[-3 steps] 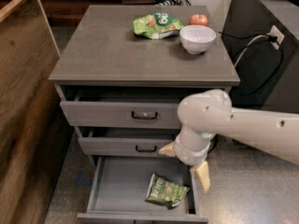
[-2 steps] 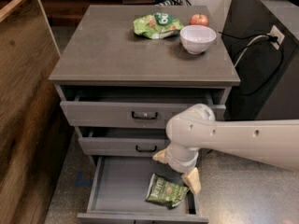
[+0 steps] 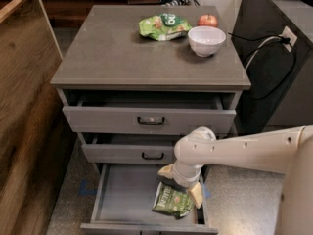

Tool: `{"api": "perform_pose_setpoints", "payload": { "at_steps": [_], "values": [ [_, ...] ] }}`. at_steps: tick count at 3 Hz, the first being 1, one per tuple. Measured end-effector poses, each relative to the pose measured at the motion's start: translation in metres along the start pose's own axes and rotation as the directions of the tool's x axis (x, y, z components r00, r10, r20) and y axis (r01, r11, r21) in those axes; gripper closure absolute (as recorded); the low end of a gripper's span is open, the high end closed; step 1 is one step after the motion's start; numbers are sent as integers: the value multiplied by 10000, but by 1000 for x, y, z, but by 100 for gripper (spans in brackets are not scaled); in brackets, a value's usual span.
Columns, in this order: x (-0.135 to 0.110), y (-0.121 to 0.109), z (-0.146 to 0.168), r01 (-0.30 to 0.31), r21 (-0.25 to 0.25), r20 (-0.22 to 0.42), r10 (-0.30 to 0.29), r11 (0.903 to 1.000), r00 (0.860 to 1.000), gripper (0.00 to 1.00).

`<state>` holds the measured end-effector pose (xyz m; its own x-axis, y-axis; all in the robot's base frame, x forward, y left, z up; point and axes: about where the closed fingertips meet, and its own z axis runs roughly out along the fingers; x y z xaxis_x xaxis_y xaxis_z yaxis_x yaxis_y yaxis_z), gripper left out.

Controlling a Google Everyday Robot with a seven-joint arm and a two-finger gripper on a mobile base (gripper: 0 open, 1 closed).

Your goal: Pick green jalapeno chip bag from bottom drawer and place on counter

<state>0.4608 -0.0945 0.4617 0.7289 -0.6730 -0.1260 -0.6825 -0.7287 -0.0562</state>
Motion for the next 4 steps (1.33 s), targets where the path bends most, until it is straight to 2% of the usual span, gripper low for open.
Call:
{"api": "perform_pose_setpoints", "payload": {
  "at_steps": [1,2,3,4],
  "values": [
    [4,4,49,495,354,498,-512,9981,9974,0],
    [3,3,89,1068,934,500,-1118,9899,9925,0],
    [3,3,89,1068,933,500,-1118,9899,9925,0],
    [14,7,115,958,833,310,-986,9919,9946,0]
  ]
}}
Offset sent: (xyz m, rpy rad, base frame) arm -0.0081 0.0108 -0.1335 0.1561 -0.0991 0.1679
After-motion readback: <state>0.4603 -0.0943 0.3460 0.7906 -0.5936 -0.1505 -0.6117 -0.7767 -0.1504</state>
